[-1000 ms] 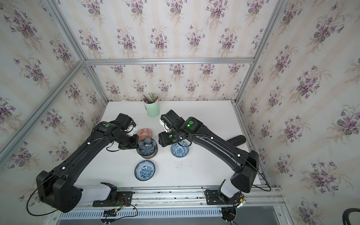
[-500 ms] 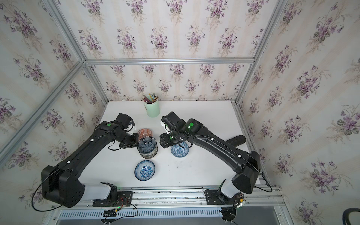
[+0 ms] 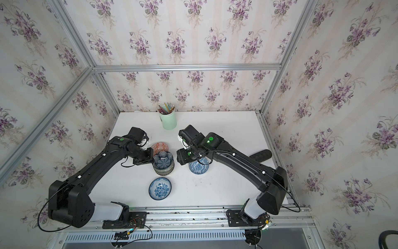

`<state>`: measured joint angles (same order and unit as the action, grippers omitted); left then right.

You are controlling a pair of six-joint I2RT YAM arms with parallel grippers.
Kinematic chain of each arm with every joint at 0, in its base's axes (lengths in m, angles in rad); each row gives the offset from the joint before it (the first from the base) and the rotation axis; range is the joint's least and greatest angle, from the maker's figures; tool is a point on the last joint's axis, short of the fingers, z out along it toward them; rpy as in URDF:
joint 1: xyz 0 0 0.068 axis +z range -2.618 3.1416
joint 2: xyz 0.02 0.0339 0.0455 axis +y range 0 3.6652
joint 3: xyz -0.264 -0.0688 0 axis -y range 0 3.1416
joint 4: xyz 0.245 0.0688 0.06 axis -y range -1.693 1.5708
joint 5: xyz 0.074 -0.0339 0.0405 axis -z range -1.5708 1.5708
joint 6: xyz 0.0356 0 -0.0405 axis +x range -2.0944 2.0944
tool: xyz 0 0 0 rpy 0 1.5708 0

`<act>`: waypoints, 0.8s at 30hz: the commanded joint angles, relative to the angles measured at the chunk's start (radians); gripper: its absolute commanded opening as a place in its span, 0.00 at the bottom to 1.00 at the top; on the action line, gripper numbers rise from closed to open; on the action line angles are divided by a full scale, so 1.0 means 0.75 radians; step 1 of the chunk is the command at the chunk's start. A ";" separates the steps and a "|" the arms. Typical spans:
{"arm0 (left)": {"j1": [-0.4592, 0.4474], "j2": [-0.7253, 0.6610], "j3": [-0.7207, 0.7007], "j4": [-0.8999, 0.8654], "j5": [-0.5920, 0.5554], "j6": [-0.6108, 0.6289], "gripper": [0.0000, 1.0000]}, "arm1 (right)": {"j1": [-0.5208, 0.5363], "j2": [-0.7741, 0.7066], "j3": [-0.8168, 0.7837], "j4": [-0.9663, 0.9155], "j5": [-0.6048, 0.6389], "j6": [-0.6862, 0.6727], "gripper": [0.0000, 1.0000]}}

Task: Stack the bowls
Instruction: Place the bowl in the bowl.

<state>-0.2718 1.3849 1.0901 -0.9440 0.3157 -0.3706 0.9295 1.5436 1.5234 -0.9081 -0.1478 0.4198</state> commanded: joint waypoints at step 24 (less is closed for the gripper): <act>0.015 0.080 -0.011 0.037 0.040 -0.009 0.00 | 0.000 -0.022 -0.053 0.057 -0.030 0.003 0.59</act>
<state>-0.2623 1.4429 1.0798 -0.9306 0.3241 -0.3717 0.9291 1.5303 1.4815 -0.8848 -0.1692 0.4202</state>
